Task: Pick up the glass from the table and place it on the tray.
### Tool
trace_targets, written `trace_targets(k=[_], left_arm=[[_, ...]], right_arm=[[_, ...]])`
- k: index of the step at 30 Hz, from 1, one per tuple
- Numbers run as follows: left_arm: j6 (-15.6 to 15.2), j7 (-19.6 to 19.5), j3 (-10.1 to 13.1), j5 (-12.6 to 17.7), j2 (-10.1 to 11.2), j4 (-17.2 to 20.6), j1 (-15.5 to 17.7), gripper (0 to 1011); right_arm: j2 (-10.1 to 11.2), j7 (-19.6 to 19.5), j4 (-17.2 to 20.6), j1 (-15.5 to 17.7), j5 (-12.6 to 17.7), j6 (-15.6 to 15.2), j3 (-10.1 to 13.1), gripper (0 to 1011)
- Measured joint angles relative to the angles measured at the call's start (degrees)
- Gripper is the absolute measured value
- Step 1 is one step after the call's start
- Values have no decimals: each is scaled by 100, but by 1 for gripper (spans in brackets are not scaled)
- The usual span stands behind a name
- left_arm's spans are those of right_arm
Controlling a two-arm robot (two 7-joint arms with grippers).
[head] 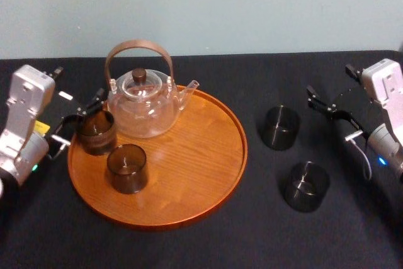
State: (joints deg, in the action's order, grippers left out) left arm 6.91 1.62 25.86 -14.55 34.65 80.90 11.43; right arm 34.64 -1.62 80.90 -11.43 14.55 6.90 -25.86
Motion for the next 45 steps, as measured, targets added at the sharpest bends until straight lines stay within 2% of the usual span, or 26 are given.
trace_targets(k=[9,18,34,40,45], left_arm=[[0,0,0,0,0,0,0,1001],[0,0,0,0,0,0,0,1001],[0,1,0,0,0,0,0,1001],[0,0,0,0,0,0,0,1001],[0,0,0,0,0,0,0,1001]], right_arm=[[-2,4,0,0,-1,1,3,1002],[-44,201,69,58,60,-37,167,1002],[159,774,938,605,761,-533,708,1002],[343,1068,1357,962,1105,-764,985,1002],[519,1288,1609,1226,1264,-884,1153,1002]])
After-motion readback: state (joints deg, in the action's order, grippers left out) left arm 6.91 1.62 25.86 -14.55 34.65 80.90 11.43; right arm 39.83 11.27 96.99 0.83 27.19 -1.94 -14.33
